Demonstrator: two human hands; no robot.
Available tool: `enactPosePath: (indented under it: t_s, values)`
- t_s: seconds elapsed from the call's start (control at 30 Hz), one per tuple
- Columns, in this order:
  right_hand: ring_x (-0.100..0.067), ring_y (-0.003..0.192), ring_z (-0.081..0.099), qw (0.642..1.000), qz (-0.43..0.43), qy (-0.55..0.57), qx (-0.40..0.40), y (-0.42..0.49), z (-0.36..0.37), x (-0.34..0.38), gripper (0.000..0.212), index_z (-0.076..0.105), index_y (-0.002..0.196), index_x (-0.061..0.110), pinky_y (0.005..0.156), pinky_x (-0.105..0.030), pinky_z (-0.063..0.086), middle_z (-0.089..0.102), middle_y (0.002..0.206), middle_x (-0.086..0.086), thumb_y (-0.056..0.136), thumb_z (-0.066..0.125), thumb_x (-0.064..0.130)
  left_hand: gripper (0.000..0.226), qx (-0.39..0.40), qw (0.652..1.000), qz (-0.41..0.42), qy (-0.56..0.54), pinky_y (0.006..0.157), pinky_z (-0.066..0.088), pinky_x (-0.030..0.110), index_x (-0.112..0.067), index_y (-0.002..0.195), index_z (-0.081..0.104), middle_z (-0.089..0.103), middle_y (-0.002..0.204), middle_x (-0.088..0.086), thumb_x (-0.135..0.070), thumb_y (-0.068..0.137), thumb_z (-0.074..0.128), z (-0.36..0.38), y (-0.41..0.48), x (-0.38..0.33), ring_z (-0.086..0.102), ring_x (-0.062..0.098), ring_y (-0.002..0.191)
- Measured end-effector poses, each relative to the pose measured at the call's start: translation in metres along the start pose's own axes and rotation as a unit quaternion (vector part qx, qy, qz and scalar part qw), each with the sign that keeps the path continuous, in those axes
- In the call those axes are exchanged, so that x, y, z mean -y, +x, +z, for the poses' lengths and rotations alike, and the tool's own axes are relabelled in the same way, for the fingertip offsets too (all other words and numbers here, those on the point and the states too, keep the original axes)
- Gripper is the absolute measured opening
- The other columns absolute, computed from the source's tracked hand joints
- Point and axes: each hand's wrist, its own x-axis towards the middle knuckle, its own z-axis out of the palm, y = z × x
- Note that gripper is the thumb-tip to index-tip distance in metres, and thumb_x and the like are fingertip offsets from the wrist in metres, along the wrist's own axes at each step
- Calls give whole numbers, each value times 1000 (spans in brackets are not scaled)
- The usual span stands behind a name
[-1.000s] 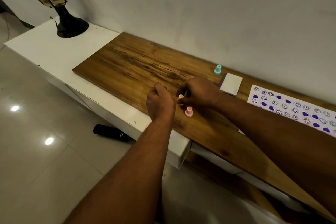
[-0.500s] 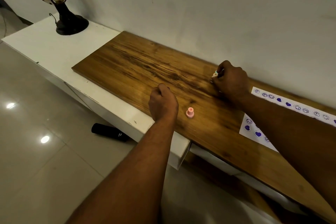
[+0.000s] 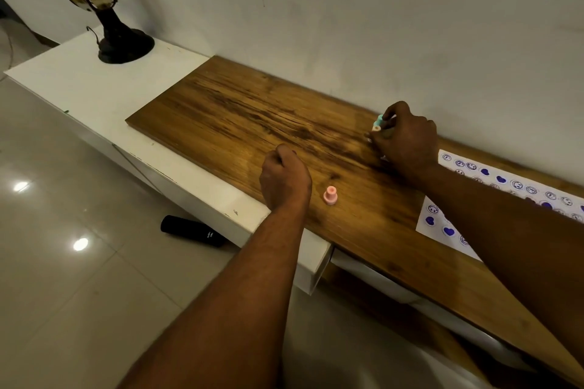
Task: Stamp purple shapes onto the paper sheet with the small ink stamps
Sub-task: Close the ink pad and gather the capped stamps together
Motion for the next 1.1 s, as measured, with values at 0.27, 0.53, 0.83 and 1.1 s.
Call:
enactPosePath:
  t_s: [0.27, 0.53, 0.83, 1.1]
  values:
    - [5, 84, 58, 966, -169, 127, 151, -58, -33, 26, 62, 62, 119, 27, 71, -19, 47, 69, 107, 13, 81, 61, 76, 37, 2, 1000, 5, 10, 60, 34, 27, -32, 71, 47, 52, 73, -8, -40, 106, 39, 0, 1, 2, 48, 9, 68]
    - [-7, 93, 66, 955, -227, 56, 184, -85, 1, 46, 40, 66, 125, 29, 70, -16, 44, 71, 114, 9, 94, 63, 54, 41, -4, 1000, 14, 17, 56, 32, 27, -28, 67, 49, 52, 67, -6, -42, 104, 40, 9, -4, 3, 48, 11, 62]
    - [-20, 92, 68, 995, -51, -60, 58, -30, 3, 9, 44, 74, 110, 29, 88, -46, 55, 74, 99, 1, 88, 64, 65, 41, 10, 1000, 15, 13, 58, 33, 28, -26, 71, 56, 59, 71, -1, -41, 104, 39, 12, -2, 8, 52, 14, 65]
    - [-19, 97, 67, 997, -22, -35, 63, -24, -2, -2, 51, 74, 114, 28, 96, -49, 51, 75, 103, 2, 87, 60, 70, 41, 14, 1000, 20, 17, 57, 32, 28, -25, 72, 57, 59, 70, -1, -42, 104, 38, 16, -2, 10, 52, 14, 64]
